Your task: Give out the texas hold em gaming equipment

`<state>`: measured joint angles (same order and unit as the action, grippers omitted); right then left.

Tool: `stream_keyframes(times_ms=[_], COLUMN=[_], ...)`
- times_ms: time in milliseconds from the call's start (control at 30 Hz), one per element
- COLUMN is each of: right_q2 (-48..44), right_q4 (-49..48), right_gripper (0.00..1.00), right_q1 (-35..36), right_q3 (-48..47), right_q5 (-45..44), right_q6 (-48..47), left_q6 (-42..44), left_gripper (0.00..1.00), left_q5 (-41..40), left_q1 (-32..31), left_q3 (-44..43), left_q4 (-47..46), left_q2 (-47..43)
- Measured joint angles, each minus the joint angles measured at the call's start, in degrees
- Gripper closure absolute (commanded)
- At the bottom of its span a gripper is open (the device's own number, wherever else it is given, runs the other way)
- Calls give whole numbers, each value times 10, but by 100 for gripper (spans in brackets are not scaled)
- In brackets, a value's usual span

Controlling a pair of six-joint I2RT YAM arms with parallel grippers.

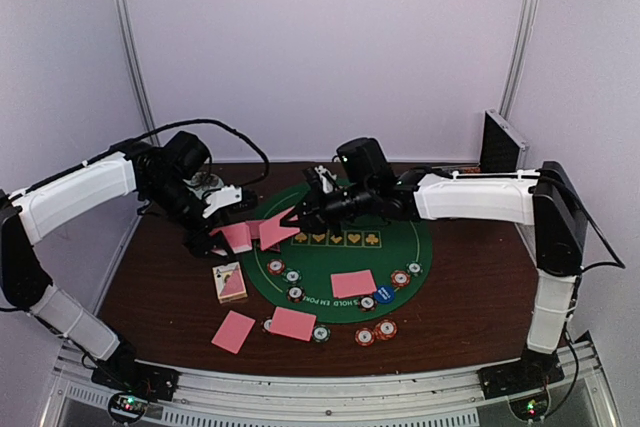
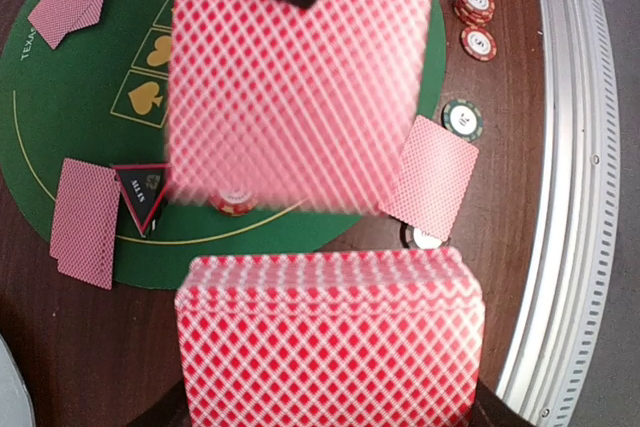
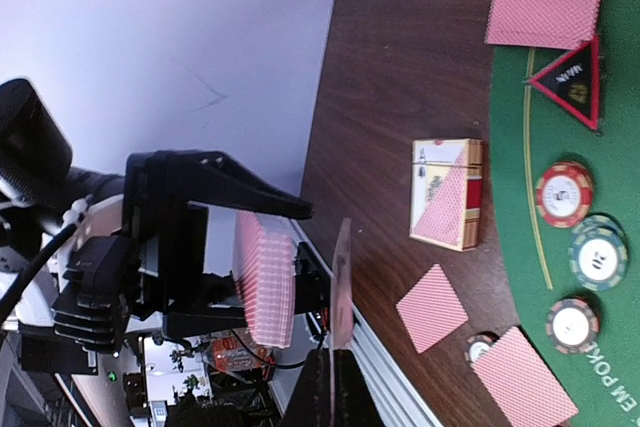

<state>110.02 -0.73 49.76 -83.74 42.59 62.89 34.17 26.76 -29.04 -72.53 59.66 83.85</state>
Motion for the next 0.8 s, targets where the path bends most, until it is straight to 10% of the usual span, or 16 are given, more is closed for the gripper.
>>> stream_keyframes(times_ms=[500,800], right_q2=[71,158], right_q4=[433,517], right_gripper=[100,100], right_q1=[-46,-1], right_q3=[-296,-367], right_q5=[-214,-463], right_q6=[-355,-552], left_q6=[0,0], left_gripper=[100,100], left_q5=[-18,-26], left_q1=[0,10], left_q3=[8,29], left_q4=[0,5], left_q2=[-10,-33])
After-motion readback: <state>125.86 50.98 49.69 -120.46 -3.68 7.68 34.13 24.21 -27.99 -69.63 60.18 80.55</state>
